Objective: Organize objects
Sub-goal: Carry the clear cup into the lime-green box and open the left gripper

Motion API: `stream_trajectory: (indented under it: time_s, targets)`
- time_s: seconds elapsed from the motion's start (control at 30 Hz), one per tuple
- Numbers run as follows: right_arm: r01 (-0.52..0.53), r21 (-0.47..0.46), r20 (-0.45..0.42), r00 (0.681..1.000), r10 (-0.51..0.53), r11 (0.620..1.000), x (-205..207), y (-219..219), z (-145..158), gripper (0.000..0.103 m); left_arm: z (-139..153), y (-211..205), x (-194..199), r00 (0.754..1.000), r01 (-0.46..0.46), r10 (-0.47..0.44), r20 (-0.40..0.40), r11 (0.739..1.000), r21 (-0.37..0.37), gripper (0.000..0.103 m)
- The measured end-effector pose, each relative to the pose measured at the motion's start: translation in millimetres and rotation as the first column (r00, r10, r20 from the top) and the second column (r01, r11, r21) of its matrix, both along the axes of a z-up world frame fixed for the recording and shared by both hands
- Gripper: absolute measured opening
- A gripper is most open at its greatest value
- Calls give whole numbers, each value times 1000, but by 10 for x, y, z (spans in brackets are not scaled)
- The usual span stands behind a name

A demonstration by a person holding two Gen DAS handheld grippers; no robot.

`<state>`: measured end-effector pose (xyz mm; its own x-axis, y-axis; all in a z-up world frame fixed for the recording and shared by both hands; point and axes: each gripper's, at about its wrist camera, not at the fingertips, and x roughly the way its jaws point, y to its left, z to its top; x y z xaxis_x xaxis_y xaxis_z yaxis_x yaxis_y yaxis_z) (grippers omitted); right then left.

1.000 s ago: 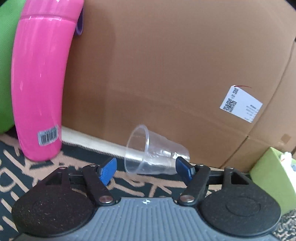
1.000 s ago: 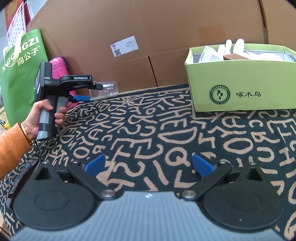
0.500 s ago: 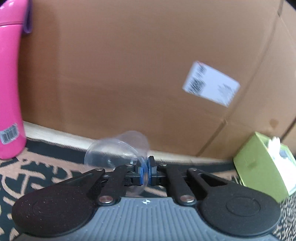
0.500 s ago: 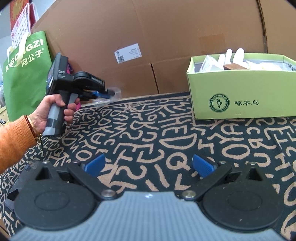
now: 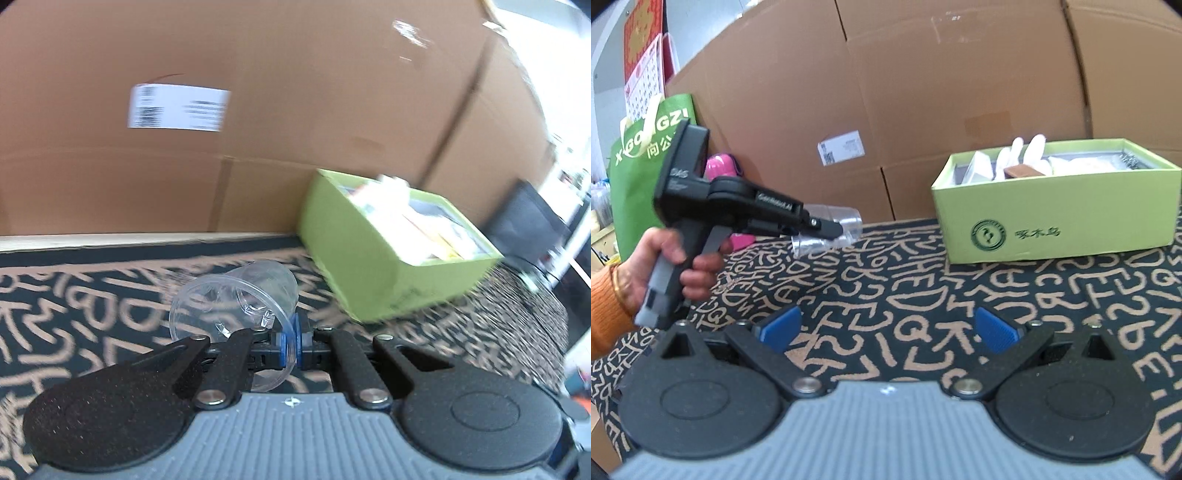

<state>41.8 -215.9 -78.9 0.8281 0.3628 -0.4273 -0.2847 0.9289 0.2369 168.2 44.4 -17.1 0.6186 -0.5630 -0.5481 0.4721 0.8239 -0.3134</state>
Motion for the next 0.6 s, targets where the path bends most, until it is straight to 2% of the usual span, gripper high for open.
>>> stream_trajectory:
  time_s: [0.13,0.23,0.5,0.6]
  targets:
    - [11,-16,24,1000,-11,1000,-113,-103,29,103,-127,-247,-122,998,68,-68,4,998,11,2]
    - [21,-55,42,999,-19,998,-187,-145,36,103,-91,-454,-192,993,120,-120,11,993,21,2]
    - [9,-169,149,989,17,986,-258,-213,221,101,140,-849,-450,973,223,-224,61,974,34,2]
    - [19,-189,186,982,17,982,-204,-246,335,95,224,-974,-429,969,234,-234,75,972,13,2]
